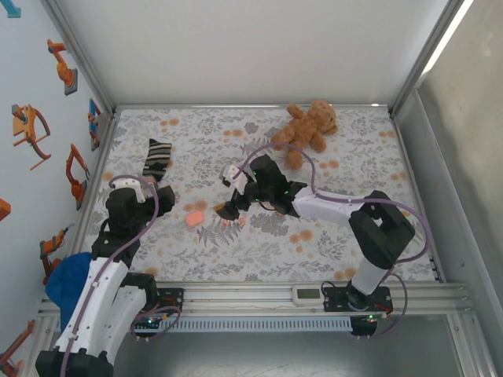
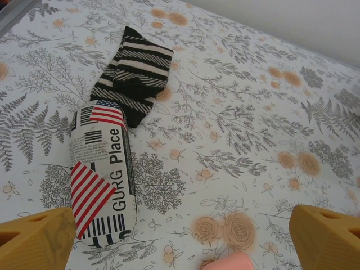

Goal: Insert wireless bluetooth earbuds into charging case

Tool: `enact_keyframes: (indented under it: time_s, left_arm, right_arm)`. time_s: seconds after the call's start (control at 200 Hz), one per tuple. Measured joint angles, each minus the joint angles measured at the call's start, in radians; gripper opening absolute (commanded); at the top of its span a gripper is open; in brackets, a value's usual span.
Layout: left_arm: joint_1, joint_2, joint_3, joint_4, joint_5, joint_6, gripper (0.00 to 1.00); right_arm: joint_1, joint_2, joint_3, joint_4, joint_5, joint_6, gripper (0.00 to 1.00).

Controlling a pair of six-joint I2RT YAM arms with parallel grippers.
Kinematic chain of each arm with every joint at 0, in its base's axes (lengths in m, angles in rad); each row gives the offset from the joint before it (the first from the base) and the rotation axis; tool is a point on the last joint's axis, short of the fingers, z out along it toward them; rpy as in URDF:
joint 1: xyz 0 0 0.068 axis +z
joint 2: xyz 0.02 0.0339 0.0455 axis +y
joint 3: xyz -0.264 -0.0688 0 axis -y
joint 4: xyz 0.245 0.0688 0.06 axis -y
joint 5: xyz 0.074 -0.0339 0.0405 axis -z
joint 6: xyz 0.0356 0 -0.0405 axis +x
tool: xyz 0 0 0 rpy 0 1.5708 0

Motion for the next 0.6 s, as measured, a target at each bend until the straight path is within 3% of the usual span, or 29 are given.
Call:
enact_keyframes:
  time_s: [0.331, 0.601]
  left_arm:
    - [0.028, 0.009, -0.001, 0.002, 0.03, -0.023, 0.96]
    - [0.032, 0.01, -0.007, 0.002, 0.049, -0.026, 0.96]
  right_arm:
    - [0.045, 0.16, 0.202, -0.233, -0.005, -0.364, 1.0]
    - [0.09, 0.331, 0.39, -0.387, -0.004, -0.499, 0.94]
